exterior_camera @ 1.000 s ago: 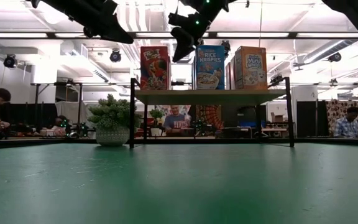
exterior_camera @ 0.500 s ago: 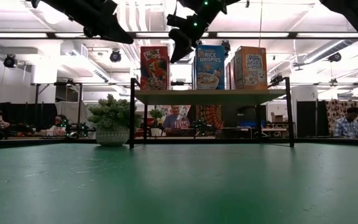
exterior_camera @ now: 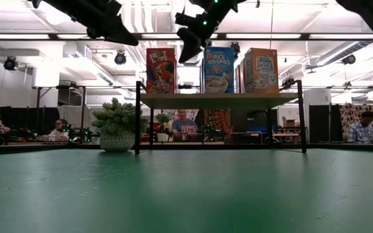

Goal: Stack cereal on shelf
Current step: Return to Home Position

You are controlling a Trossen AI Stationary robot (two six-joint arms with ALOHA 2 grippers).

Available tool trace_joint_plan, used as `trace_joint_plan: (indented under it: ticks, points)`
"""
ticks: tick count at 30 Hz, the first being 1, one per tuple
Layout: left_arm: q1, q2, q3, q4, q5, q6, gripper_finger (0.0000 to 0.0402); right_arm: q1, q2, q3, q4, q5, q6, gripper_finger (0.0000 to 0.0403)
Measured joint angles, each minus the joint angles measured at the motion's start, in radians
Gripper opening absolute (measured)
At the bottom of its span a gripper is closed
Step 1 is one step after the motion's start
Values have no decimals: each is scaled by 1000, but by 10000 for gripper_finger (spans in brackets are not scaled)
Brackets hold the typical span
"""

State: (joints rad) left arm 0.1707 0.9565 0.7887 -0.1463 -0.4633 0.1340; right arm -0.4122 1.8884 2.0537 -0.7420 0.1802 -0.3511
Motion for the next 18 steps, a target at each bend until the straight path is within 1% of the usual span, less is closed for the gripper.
trace_joint_plan:
  ticks: [6,10,14,16,18]
  points:
    - [-2,-27,0,-49,3,7,37,18,-47,-4,-56,-6,12,9]
    - [-25,-75,-25,-57,5,7,37,48,-91,-48,-61,-63,14,9]
    - [-58,-149,-62,-60,51,5,37,87,-165,-161,-12,-80,19,9]
    - [-75,-192,-85,-60,83,-4,37,108,-217,-243,34,-81,26,9]
    - [-92,-234,-110,-60,90,-27,37,131,-273,-332,83,-80,35,9]
